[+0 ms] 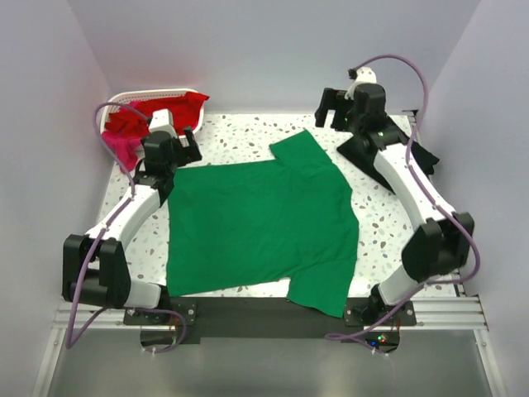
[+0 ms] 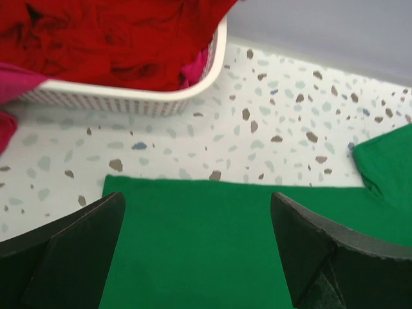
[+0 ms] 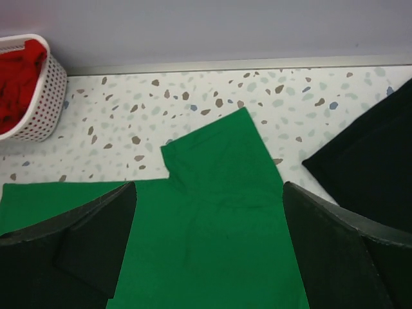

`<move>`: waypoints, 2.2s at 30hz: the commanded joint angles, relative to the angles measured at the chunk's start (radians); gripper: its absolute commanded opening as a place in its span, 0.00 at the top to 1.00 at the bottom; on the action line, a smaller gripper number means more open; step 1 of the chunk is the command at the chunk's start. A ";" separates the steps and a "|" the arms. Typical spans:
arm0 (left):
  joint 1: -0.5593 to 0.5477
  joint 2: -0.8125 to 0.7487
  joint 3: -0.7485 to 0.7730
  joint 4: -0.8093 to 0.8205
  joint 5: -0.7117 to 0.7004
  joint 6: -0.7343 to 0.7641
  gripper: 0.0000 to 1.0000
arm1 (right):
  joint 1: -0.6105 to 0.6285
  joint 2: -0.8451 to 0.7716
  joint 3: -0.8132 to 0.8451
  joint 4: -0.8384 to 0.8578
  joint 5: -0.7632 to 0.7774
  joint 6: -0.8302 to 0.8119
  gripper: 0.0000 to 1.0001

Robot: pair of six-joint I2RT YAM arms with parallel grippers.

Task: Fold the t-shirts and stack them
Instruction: Flatten the tshirt out

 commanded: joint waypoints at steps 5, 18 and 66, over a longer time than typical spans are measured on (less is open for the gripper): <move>0.003 0.055 -0.136 -0.030 0.063 -0.104 0.00 | 0.024 -0.176 -0.345 0.156 -0.111 0.141 0.01; 0.003 0.179 -0.165 0.027 0.122 -0.098 0.00 | 0.042 -0.071 -0.515 0.177 -0.149 0.169 0.02; 0.035 0.498 0.192 -0.027 0.020 -0.061 0.00 | 0.021 0.598 0.239 -0.130 -0.122 0.114 0.03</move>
